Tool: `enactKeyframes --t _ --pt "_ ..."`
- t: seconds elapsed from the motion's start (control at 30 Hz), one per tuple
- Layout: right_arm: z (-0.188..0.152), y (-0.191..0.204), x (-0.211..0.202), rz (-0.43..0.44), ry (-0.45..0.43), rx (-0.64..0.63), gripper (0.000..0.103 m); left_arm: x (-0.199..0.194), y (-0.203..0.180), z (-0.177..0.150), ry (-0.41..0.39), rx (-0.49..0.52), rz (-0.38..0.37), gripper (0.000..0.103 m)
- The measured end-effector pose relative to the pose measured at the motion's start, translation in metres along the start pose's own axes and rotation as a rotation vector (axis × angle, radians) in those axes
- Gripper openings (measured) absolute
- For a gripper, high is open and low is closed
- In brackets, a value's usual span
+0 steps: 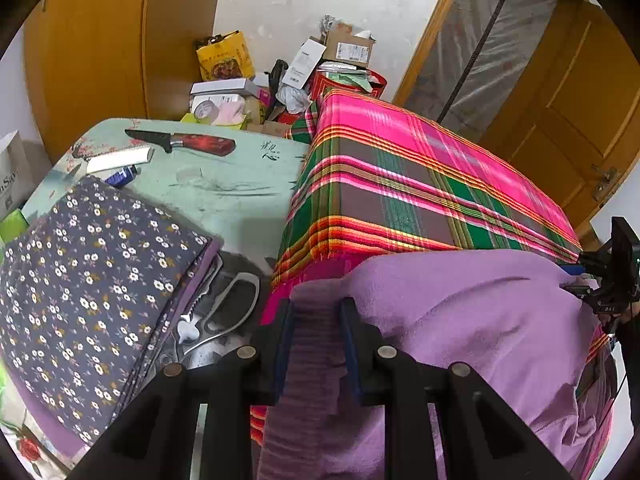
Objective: Fold clothes
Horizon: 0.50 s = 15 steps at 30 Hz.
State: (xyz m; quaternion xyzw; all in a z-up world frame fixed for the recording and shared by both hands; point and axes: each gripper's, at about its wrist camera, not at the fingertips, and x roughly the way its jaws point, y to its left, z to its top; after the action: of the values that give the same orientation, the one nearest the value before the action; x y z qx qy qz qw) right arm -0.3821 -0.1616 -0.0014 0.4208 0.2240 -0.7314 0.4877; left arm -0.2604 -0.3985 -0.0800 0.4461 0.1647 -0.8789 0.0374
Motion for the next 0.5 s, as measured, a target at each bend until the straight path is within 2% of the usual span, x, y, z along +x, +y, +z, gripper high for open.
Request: enactKeyframes --t 0.17,0.3,0.4,0.5 --pt "0.000 0.001 0.000 -0.004 -0.002 0.008 0.033 0.000 0.005 0.004 0.021 -0.045 -0.002 0.024" --pt "0.001 0.002 0.000 -0.005 0.006 0.005 0.034 -0.004 0.011 0.005 0.005 -0.060 -0.013 0.025" --pt "0.002 0.002 0.001 -0.008 0.009 0.006 0.036 -0.002 0.018 0.002 -0.003 -0.086 -0.033 0.033" --pt "0.002 0.003 0.001 -0.009 0.009 0.006 0.037 0.004 0.018 -0.001 0.009 -0.099 -0.049 0.035"
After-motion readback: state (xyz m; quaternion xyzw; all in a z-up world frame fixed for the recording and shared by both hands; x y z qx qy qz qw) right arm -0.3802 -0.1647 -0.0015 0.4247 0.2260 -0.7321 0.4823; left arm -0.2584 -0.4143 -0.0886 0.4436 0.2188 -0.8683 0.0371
